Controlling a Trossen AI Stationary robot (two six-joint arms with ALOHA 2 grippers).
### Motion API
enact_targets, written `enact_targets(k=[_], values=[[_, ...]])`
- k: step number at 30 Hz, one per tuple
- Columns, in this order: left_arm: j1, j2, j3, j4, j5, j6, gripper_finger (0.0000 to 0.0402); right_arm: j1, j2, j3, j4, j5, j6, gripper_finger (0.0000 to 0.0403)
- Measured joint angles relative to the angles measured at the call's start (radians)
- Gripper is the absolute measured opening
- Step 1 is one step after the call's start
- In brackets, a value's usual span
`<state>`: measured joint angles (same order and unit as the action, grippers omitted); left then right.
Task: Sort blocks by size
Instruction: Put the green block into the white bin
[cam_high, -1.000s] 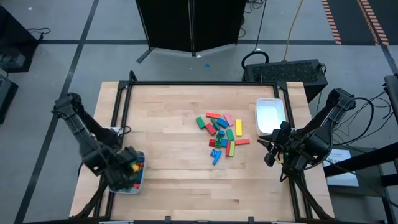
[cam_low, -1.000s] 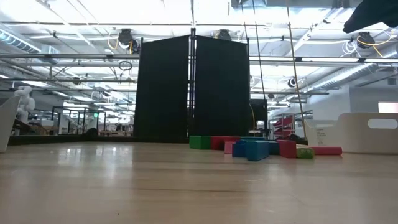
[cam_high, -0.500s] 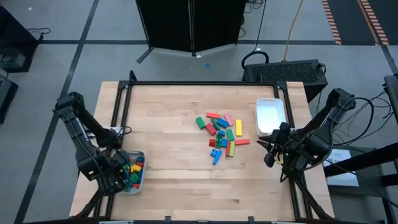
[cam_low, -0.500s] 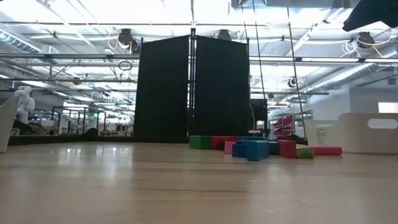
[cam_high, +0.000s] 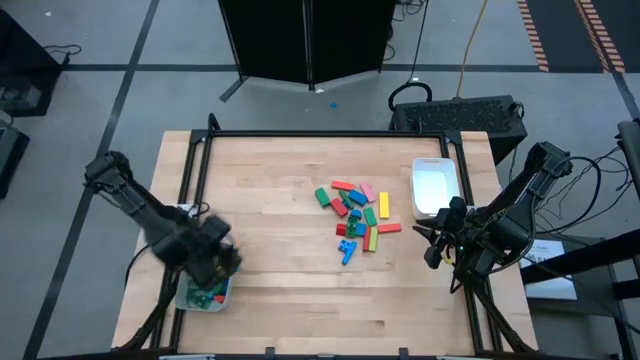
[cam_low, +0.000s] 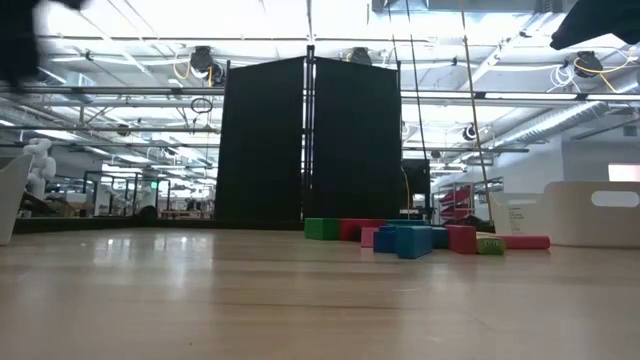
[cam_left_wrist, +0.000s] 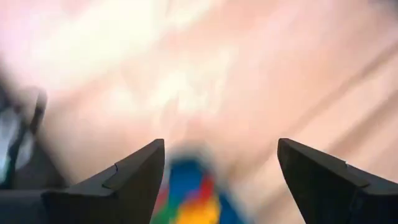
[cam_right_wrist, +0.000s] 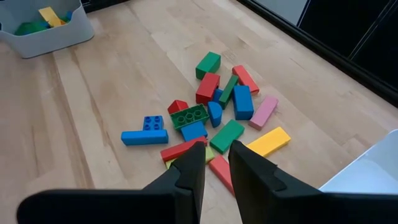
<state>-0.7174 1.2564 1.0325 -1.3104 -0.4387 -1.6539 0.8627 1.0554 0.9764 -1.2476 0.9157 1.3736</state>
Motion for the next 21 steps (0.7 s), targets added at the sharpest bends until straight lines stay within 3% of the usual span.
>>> enact_targets(k=[4, 13, 18, 21], values=[[0.235, 0.0, 0.0, 0.177, -0.05, 0.397, 0.0297, 0.0, 0.0, 0.0, -0.001, 0.0, -0.005, 0.0068], [0.722, 0.038, 0.0, 0.695, 0.148, 1.182, 0.028, 0.0, 0.0, 0.0, 0.001, 0.0, -0.001, 0.0068], [0.907, 0.147, 0.013, 0.834, 0.338, 1.394, 0.028, 0.0, 0.0, 0.0, 0.0, -0.001, -0.005, 0.0068], [0.968, 0.238, 0.062, 0.836, 0.389, 1.469, 0.028, 0.0, 0.0, 0.0, -0.001, -0.001, -0.008, 0.0068]])
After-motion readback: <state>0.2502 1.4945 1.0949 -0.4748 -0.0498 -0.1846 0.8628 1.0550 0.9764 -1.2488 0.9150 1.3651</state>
